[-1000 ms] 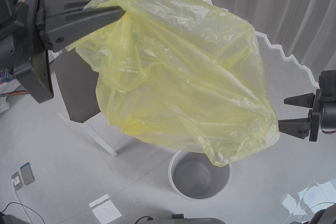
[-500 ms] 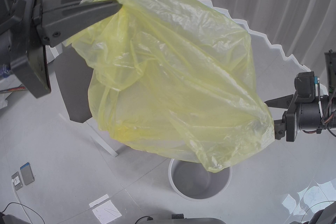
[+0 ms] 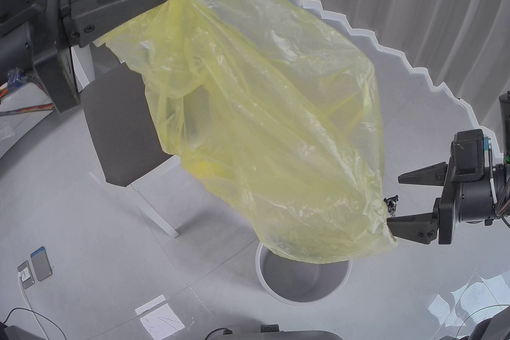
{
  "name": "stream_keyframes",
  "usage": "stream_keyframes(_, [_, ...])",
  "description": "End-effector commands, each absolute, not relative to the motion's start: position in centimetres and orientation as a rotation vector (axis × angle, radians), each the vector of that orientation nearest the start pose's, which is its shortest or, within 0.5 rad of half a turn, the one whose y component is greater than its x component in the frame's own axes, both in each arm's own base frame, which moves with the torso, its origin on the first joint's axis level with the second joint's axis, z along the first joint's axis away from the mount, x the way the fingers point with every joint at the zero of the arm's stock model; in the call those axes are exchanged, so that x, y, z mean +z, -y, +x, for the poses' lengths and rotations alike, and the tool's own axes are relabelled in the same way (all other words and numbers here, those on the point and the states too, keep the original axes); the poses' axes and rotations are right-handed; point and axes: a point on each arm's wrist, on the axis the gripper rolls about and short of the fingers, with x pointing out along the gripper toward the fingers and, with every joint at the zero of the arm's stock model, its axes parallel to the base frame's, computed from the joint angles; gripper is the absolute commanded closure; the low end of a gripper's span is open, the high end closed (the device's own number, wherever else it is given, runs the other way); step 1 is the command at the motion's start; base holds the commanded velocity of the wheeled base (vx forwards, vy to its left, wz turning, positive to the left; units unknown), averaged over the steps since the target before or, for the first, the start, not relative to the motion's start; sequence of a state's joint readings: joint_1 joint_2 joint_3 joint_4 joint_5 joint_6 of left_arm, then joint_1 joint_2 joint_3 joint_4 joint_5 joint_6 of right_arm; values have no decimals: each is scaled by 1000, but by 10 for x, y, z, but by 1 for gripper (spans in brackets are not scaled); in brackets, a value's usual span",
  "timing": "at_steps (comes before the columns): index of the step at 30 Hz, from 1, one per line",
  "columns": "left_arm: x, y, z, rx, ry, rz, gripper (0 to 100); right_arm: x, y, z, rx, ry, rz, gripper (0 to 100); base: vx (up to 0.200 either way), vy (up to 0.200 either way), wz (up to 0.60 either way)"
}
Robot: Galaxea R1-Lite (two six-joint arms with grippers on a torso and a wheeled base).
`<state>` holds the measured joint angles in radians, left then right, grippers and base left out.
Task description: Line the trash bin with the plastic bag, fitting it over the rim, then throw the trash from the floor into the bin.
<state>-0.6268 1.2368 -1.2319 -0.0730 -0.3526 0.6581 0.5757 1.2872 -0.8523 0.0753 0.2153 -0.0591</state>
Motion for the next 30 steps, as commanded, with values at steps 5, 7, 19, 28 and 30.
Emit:
stream_keyframes(5, [368, 112, 140, -919, 395, 593, 100, 236, -117, 165, 811, -479, -147, 0, 0, 0, 0])
stream_keyframes(7, [367, 112, 140, -921, 394, 593, 100, 236, -122, 169, 822, -472, -146, 0, 0, 0, 0])
stream_keyframes(19, [365, 114, 143, -924, 387, 594, 100, 240, -138, 171, 864, -452, -154, 0, 0, 0, 0])
stream_keyframes(28, [366, 112, 142, -917, 388, 594, 100, 259, -142, 160, 911, -373, -156, 0, 0, 0, 0])
stream_keyframes(30, [366, 112, 142, -916, 385, 593, 100, 265, -143, 159, 906, -348, -157, 0, 0, 0, 0])
